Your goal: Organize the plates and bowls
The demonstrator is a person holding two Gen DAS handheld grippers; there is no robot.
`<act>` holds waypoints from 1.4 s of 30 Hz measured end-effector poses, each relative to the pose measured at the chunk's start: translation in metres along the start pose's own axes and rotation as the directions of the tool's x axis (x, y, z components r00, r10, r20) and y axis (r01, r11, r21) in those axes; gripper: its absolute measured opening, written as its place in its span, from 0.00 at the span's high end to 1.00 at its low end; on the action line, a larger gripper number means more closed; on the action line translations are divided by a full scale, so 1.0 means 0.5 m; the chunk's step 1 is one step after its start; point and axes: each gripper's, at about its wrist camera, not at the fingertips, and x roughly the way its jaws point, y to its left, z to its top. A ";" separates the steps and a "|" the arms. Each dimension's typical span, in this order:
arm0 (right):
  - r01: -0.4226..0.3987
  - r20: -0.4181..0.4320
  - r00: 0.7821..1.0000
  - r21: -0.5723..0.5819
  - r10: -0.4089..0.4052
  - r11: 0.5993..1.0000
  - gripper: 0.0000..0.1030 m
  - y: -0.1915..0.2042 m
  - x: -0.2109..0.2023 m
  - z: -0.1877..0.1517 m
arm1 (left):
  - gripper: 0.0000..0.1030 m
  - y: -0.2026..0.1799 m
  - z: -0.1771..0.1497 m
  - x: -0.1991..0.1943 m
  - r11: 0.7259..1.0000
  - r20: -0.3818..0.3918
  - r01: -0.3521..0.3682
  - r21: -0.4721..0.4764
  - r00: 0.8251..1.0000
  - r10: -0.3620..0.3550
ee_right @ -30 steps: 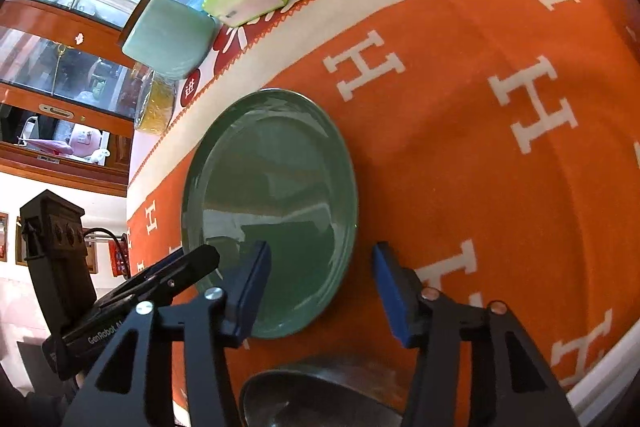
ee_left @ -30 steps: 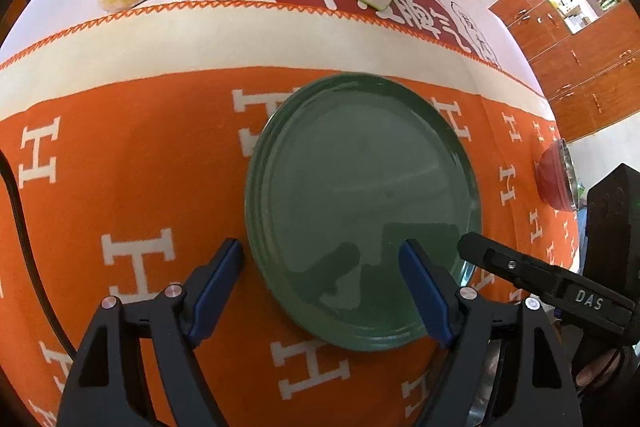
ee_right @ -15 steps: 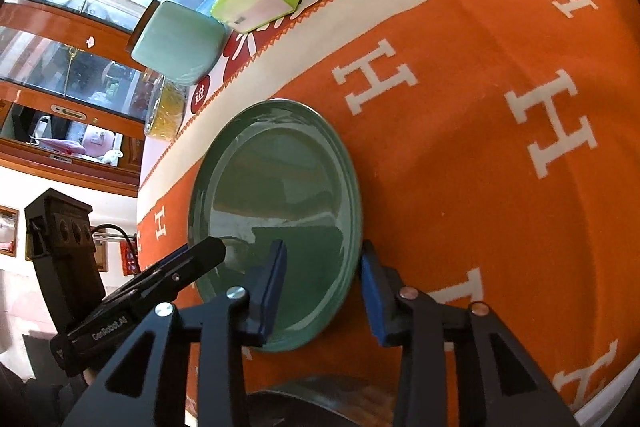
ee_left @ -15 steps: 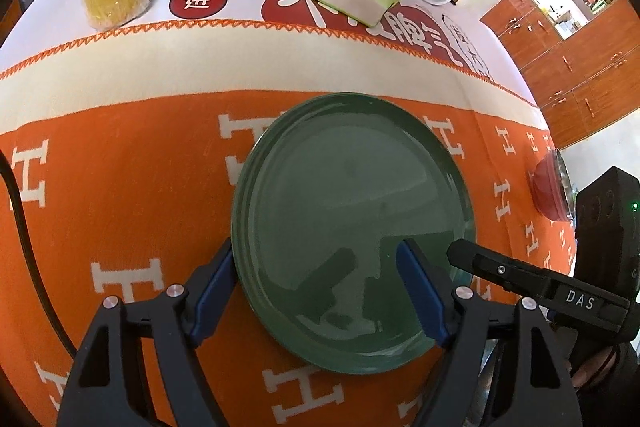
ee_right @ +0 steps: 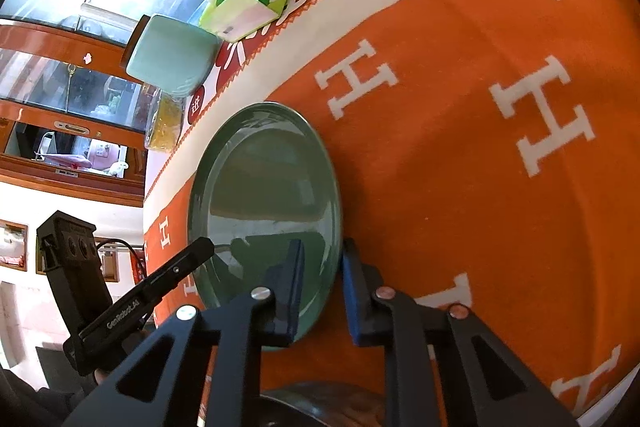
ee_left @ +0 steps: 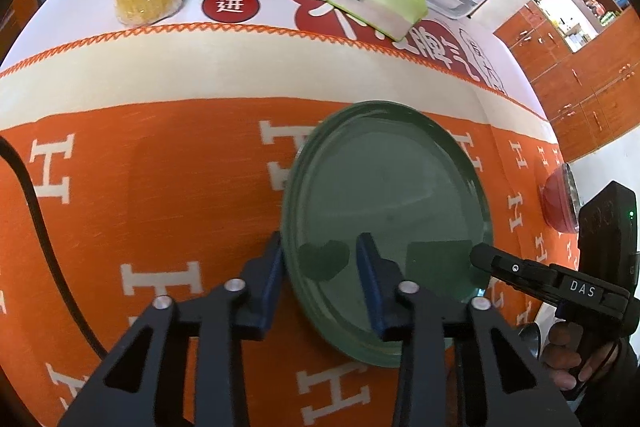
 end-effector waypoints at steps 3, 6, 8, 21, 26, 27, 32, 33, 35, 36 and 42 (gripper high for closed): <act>0.000 -0.008 1.000 0.002 0.000 1.000 0.83 0.000 0.000 -0.001 | 0.75 0.007 -0.002 -0.002 1.000 0.000 0.004 -0.017 1.000 -0.004; -0.019 -0.016 1.000 0.025 0.020 0.999 0.83 -0.005 0.002 -0.004 | 0.75 0.008 -0.007 -0.005 1.000 -0.001 -0.003 -0.025 1.000 0.003; -0.029 -0.024 0.999 0.038 0.030 0.999 0.83 -0.007 0.002 -0.007 | 0.75 0.008 -0.013 -0.008 1.000 -0.003 -0.008 -0.030 1.000 0.007; -0.055 0.000 0.998 -0.066 0.055 0.996 0.83 0.065 -0.032 -0.025 | 0.75 0.019 -0.051 -0.079 0.998 0.024 -0.036 -0.057 0.999 0.038; -0.073 0.018 0.997 -0.093 0.075 0.993 0.83 0.089 -0.058 -0.040 | 0.75 0.020 -0.070 -0.129 0.998 0.065 -0.026 -0.059 0.997 0.030; -0.075 0.022 0.997 -0.098 0.077 0.992 0.83 0.093 -0.063 -0.043 | 0.75 0.020 -0.075 -0.139 0.998 0.073 -0.024 -0.058 0.997 0.029; -0.087 0.053 0.994 -0.134 0.095 0.987 0.83 0.122 -0.101 -0.068 | 0.75 0.014 -0.097 -0.197 0.999 0.122 -0.019 -0.046 0.992 0.024; -0.088 0.059 0.994 -0.141 0.097 0.986 0.83 0.126 -0.108 -0.072 | 0.75 0.013 -0.101 -0.207 0.999 0.130 -0.017 -0.043 0.991 0.023; -0.086 0.075 0.992 -0.161 0.099 0.983 0.83 0.138 -0.125 -0.083 | 0.75 0.011 -0.112 -0.229 0.999 0.150 -0.011 -0.036 0.989 0.017; -0.085 0.082 0.992 -0.172 0.100 0.982 0.83 0.143 -0.131 -0.089 | 0.75 0.009 -0.116 -0.237 0.999 0.158 -0.009 -0.034 0.987 0.014; -0.049 0.137 0.987 -0.255 0.086 0.966 0.83 0.173 -0.176 -0.136 | 0.75 -0.001 -0.158 -0.293 1.000 0.200 0.006 -0.013 0.980 -0.004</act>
